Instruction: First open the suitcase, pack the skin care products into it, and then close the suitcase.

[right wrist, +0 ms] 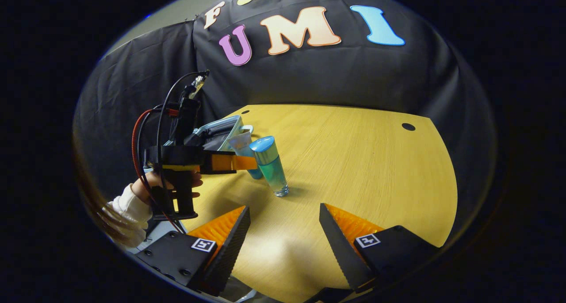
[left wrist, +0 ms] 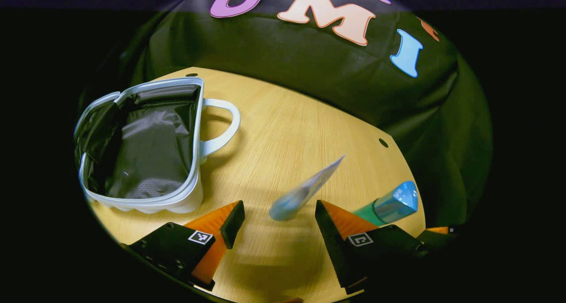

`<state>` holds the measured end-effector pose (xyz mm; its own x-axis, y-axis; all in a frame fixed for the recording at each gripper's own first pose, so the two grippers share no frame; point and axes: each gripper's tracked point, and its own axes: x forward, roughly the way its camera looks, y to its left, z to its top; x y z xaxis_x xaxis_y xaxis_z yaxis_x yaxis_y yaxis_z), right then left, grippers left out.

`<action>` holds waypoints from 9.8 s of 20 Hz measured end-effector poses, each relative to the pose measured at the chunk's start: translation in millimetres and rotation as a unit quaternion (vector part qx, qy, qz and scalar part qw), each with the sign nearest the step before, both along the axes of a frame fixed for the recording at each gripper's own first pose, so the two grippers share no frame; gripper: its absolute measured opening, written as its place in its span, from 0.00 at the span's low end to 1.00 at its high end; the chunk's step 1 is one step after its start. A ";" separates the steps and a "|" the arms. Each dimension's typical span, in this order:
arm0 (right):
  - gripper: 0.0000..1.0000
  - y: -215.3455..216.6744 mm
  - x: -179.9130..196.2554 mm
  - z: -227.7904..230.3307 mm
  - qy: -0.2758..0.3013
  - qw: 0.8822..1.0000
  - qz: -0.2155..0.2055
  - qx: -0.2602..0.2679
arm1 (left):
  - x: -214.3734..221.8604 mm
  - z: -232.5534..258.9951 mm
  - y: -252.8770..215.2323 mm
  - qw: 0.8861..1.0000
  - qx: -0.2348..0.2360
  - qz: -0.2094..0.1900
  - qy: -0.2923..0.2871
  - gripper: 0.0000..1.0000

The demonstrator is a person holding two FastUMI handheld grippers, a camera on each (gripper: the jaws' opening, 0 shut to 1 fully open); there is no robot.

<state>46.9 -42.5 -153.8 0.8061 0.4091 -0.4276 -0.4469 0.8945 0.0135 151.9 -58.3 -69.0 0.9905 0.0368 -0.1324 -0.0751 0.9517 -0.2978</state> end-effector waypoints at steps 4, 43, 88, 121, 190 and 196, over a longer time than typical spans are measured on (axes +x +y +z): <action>0.98 14.2 15.2 -5.2 0.001 1.000 0.016 0.005 | 15.9 3.7 -17.0 0.999 -0.008 -0.039 -0.013 0.87; 0.45 73.0 120.5 -21.0 -0.043 0.999 0.029 0.015 | -108.5 37.2 150.8 0.983 -0.137 0.069 0.099 0.36; 0.41 356.0 128.5 -43.6 0.115 0.984 0.064 -0.124 | -262.4 16.9 463.8 0.956 -0.229 0.181 0.042 0.96; 0.98 327.6 95.5 72.5 0.082 0.993 -0.010 0.079 | -226.3 -94.3 575.5 0.902 -0.402 0.156 0.026 0.16; 0.98 35.2 -5.2 65.0 -0.003 0.962 -0.236 0.138 | 26.1 91.5 113.4 0.967 -0.026 -0.083 0.241 0.27; 0.98 37.1 -5.9 80.5 -0.022 0.970 -0.202 0.133 | -7.5 106.7 125.5 0.976 0.043 0.002 0.215 0.88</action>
<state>41.0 -5.4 -73.3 0.9384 0.1474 -0.3124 -0.0659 0.9642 0.2569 144.5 67.2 37.7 0.8444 0.0704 -0.5310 -0.1798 0.9711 -0.1571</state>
